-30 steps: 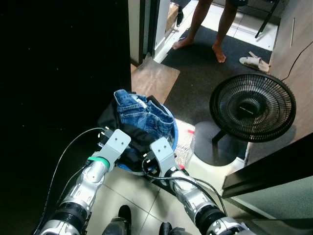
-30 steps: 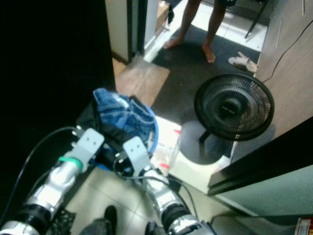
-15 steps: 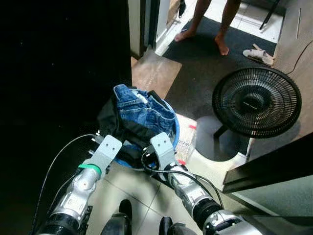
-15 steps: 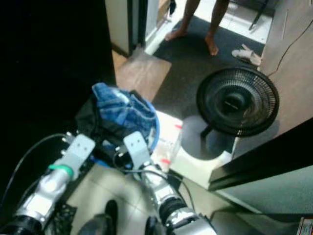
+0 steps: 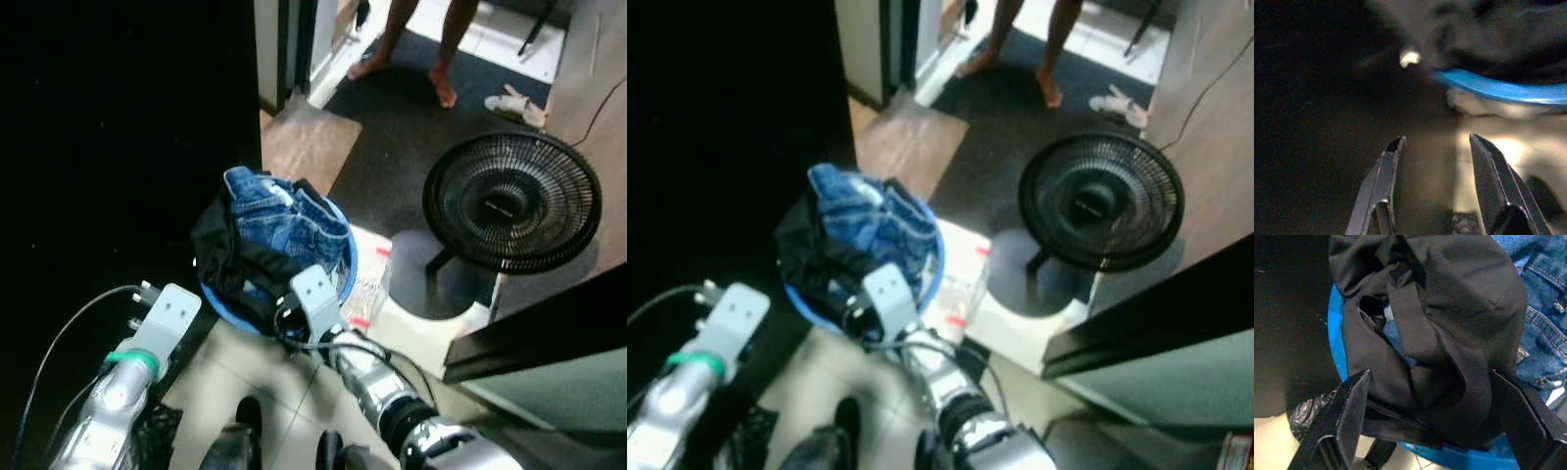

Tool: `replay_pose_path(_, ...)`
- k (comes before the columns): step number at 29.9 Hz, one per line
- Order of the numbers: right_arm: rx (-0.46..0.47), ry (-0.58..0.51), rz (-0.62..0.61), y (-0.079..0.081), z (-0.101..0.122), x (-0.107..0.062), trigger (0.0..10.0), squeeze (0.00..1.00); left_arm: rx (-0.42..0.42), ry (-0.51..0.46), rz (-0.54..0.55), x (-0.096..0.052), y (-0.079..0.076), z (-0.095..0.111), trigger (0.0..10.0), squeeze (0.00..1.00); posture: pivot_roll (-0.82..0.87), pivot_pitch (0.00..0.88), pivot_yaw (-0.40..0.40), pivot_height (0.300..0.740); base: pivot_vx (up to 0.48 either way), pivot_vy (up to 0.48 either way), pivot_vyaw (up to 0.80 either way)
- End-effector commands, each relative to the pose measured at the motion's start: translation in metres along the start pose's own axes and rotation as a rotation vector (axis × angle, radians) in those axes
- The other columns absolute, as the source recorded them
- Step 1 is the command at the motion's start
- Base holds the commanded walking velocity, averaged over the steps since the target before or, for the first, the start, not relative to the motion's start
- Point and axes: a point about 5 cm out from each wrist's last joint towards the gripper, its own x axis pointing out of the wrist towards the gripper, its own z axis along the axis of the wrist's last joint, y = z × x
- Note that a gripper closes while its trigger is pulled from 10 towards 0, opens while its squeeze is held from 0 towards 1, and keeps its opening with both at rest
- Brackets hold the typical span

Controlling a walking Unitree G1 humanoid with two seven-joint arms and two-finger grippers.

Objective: Clothes washing

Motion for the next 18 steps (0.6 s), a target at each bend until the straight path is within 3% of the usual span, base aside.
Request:
replay_pose_path(1,0.027,0.022,0.061,0.024,-0.008,0.001,10.0,0.00,-0.015,-0.052,-0.123,-0.008,-0.016,0.011,10.0,0.00,0.20,0.412,-0.011,0.740,0.000,0.000,0.00)
replay_pose_path(3,0.021,0.023,0.064,0.024,-0.010,0.000,10.0,0.00,-0.035,-0.107,-0.163,-0.018,-0.020,0.025,10.0,0.00,0.19,0.407,-0.009,0.740,0.000,0.000,0.00)
replay_pose_path(7,0.021,0.022,0.064,0.024,-0.011,-0.001,10.0,0.00,-0.027,-0.129,-0.154,-0.027,-0.020,0.033,10.0,0.00,0.18,0.403,-0.008,0.740,0.000,0.000,0.00)
replay_pose_path(9,0.020,0.021,0.064,0.024,-0.012,-0.001,10.0,0.00,-0.016,-0.131,-0.159,-0.033,-0.022,0.034,10.0,0.00,0.18,0.403,-0.006,0.740,0.000,0.000,0.00)
replay_pose_path(10,0.011,0.020,0.065,0.023,-0.012,-0.001,10.0,0.00,0.023,-0.121,-0.185,-0.045,-0.025,0.034,10.0,0.00,0.18,0.403,-0.006,0.740,0.000,0.000,0.00)
replay_pose_path(13,0.005,0.017,0.065,0.023,-0.011,-0.001,10.0,0.00,0.085,-0.110,-0.218,-0.055,-0.029,0.032,10.0,0.00,0.18,0.406,-0.005,0.740,0.000,0.000,0.00)
replay_pose_path(18,-0.001,0.008,0.066,0.023,-0.009,-0.001,10.0,0.00,0.072,-0.079,-0.201,-0.060,-0.025,0.030,10.0,0.00,0.19,0.407,-0.005,0.740,0.000,0.000,0.00)
